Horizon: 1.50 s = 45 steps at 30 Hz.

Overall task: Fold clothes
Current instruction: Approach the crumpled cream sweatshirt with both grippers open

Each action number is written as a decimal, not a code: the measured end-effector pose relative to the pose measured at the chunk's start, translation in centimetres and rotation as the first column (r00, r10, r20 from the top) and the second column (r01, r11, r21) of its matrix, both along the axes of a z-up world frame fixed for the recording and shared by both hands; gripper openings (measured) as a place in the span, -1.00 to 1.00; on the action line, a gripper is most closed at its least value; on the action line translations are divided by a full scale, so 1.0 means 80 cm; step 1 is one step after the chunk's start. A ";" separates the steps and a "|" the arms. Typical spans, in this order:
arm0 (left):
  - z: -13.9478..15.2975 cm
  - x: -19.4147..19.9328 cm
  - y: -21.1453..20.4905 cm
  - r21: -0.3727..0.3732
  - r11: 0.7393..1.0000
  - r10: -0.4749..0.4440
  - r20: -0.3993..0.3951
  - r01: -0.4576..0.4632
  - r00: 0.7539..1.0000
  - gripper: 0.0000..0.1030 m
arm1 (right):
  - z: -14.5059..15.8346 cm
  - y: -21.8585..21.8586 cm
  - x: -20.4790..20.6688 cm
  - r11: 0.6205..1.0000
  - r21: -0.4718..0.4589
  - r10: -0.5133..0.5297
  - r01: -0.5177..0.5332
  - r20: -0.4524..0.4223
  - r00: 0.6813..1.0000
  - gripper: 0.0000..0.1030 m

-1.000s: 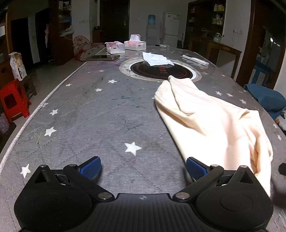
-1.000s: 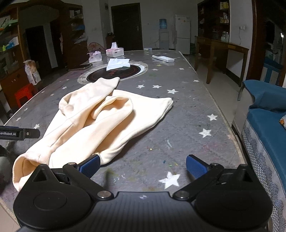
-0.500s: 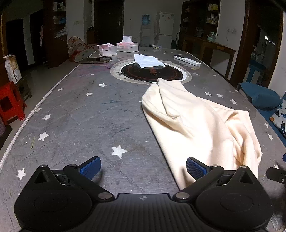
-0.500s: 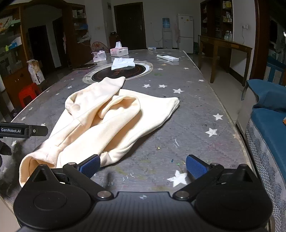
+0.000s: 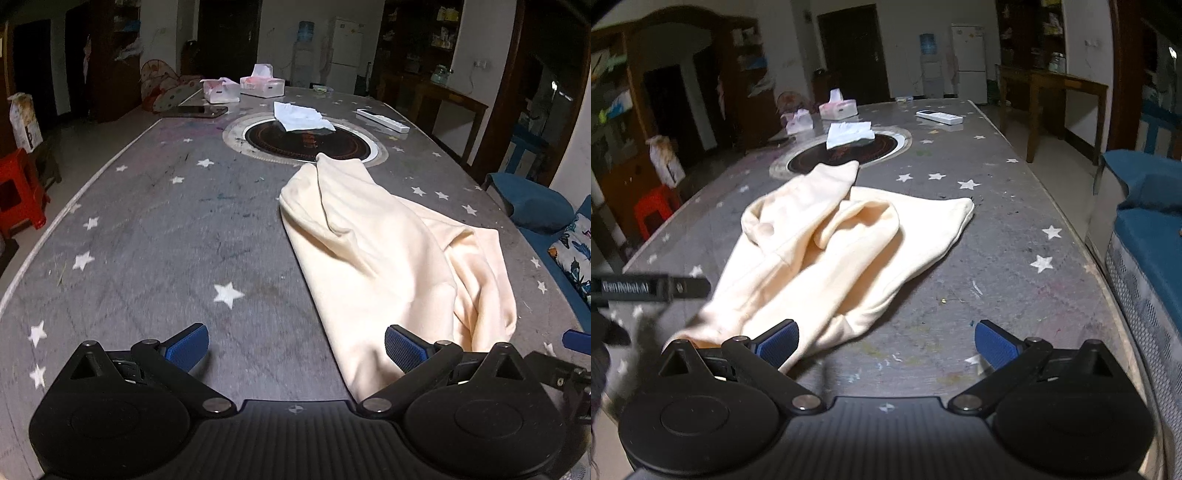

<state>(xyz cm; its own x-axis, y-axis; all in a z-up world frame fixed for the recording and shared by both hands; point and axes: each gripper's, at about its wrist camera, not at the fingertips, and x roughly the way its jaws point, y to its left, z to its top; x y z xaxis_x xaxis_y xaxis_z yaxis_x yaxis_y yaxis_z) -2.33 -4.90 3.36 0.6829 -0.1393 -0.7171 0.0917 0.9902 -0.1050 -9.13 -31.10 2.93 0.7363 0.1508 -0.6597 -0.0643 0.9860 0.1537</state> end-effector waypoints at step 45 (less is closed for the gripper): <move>-0.003 -0.037 -0.019 0.094 0.995 -0.016 0.001 0.016 1.000 1.00 | -0.011 0.059 -0.023 0.996 -0.018 0.083 -0.084 -0.061 0.995 1.00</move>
<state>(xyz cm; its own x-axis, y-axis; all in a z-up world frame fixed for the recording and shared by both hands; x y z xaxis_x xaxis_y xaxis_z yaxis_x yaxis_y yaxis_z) -5.32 -6.40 3.12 0.6823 -0.0825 -0.7264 0.1076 0.9941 -0.0118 -11.00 -26.41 2.05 0.6806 0.1962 -0.7059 -0.1376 0.9806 0.1398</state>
